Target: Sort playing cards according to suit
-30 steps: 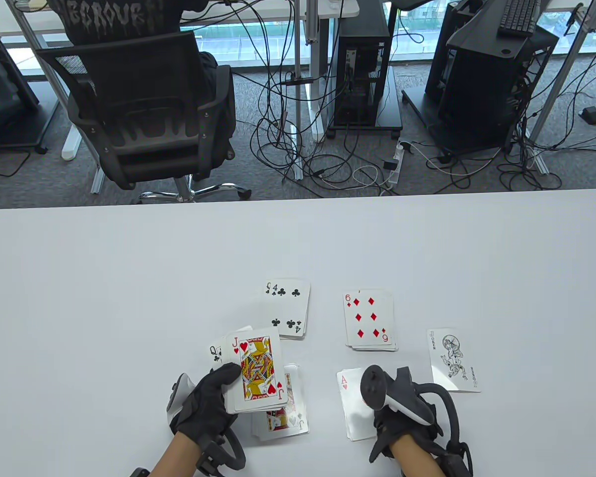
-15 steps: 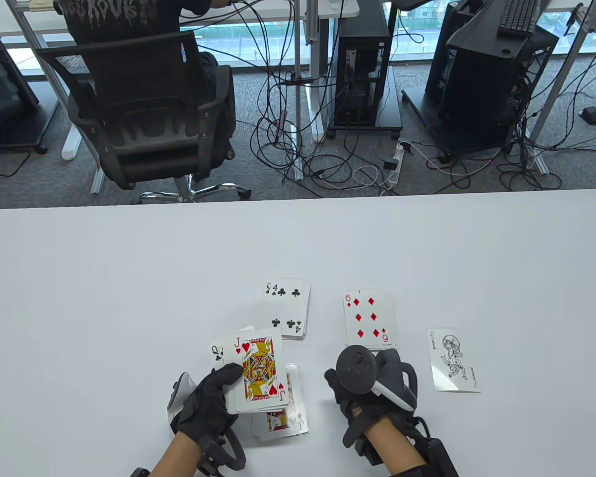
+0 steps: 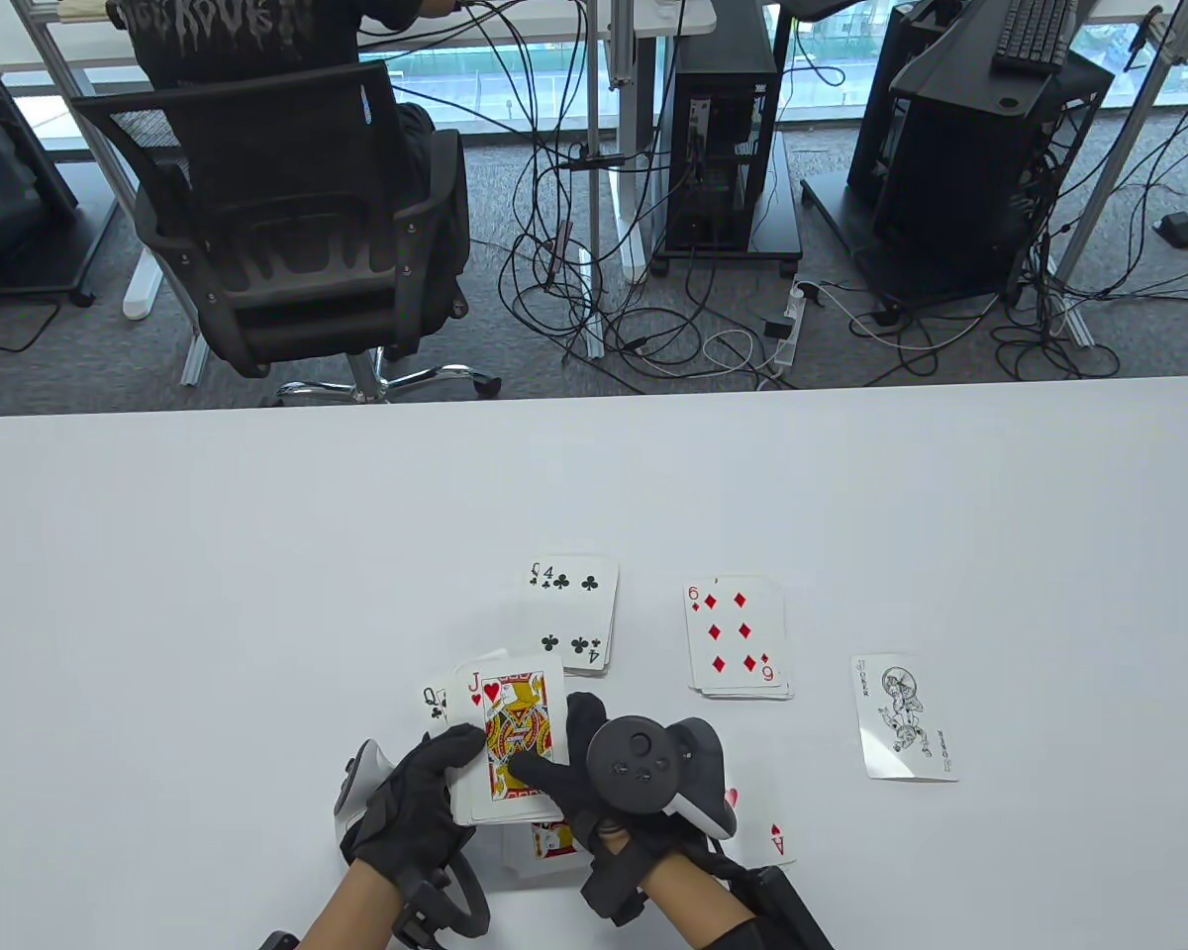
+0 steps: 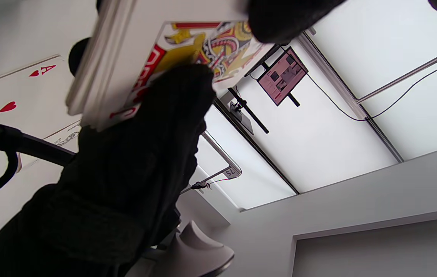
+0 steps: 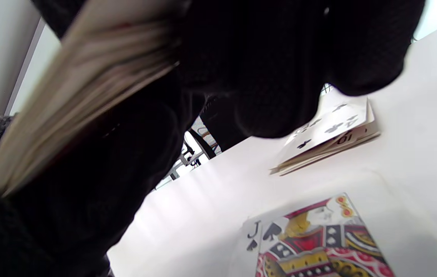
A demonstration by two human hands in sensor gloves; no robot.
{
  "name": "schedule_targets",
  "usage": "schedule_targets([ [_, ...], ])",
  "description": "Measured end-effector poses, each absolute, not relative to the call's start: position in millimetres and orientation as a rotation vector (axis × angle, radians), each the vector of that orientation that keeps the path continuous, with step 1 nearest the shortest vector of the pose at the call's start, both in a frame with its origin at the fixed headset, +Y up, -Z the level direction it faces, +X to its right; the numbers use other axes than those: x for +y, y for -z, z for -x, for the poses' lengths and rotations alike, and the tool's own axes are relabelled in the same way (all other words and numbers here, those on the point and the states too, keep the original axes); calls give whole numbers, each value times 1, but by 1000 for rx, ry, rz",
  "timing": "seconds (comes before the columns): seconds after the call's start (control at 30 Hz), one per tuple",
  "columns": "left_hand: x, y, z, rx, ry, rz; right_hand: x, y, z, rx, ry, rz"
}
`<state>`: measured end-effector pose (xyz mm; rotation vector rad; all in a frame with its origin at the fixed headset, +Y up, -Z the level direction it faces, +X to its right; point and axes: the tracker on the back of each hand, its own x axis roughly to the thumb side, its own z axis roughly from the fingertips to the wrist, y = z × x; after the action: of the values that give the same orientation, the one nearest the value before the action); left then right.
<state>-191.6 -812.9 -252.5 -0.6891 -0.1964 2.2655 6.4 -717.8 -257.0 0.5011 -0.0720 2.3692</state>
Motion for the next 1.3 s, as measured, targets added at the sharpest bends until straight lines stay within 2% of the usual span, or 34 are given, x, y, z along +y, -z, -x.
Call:
schedule_targets([
  [0.47,-814,254,190,-229,-2261,702,-716,263,-32,-138,-2294,-404],
  [0.93,-814,253,190,-195,-2290,692,-712,260,-136,-138,-2143,-116],
  [1.1,-813,252,190,-187,-2291,690,-730,252,-163,34,-2393,-34],
  [1.23,-814,252,190,-182,-2286,689,-747,245,-170,252,-2469,37],
  [1.3,-813,252,190,-177,-2286,691,-756,242,-170,300,-2522,57],
])
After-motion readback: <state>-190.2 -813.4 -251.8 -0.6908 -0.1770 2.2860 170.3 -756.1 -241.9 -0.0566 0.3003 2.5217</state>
